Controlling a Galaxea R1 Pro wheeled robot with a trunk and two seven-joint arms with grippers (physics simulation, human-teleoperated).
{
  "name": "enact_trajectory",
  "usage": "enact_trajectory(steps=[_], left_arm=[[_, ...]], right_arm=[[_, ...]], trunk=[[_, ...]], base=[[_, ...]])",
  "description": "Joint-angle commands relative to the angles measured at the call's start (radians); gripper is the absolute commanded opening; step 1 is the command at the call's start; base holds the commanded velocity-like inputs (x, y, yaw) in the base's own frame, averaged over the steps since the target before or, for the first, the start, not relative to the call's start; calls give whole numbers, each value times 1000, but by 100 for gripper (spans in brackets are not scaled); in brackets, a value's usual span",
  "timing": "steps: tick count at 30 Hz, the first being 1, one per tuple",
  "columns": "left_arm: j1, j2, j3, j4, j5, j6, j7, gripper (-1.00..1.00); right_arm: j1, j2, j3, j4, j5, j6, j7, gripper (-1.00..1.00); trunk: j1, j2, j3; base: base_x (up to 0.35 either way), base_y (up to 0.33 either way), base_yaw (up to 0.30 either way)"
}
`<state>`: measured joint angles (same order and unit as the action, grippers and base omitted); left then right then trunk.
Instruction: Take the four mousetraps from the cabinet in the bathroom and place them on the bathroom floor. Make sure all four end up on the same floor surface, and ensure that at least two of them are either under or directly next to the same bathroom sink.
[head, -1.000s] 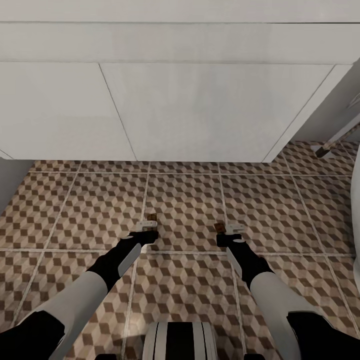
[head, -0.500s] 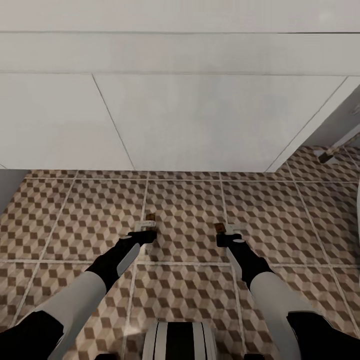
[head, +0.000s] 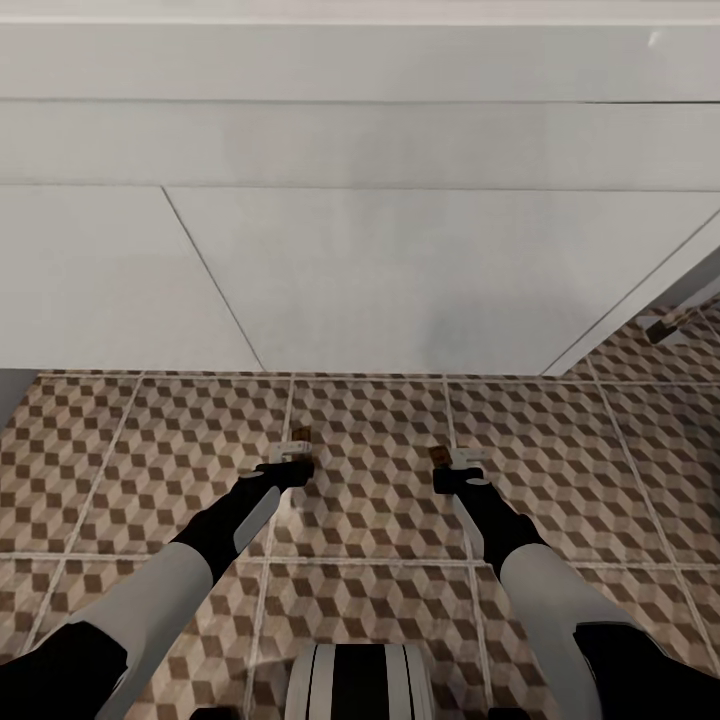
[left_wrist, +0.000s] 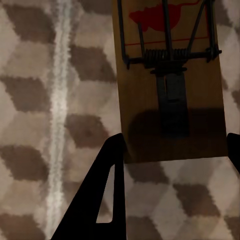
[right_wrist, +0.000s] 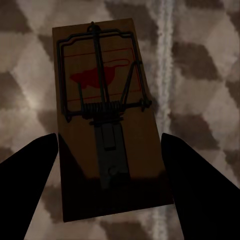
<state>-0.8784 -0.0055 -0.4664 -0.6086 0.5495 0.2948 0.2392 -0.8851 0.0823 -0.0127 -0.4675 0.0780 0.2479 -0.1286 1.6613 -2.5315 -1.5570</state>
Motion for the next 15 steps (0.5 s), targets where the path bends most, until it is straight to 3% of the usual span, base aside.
enact_trajectory(steps=[1,11,15], left_arm=[[-1,1,-6,-2,9,3,11,-100],[-1,1,-6,-1,9,3,11,-100],[-1,1,-7,-1,9,3,11,-100]], right_arm=[[0,1,-2,-2,6,7,-2,-100],[0,1,-2,-2,6,7,-1,-100],[0,1,-3,-2,6,7,1,-100]], trunk=[[0,0,-1],[0,0,-1],[0,0,-1]], base=[[21,0,0],[11,0,0],[167,0,0]])
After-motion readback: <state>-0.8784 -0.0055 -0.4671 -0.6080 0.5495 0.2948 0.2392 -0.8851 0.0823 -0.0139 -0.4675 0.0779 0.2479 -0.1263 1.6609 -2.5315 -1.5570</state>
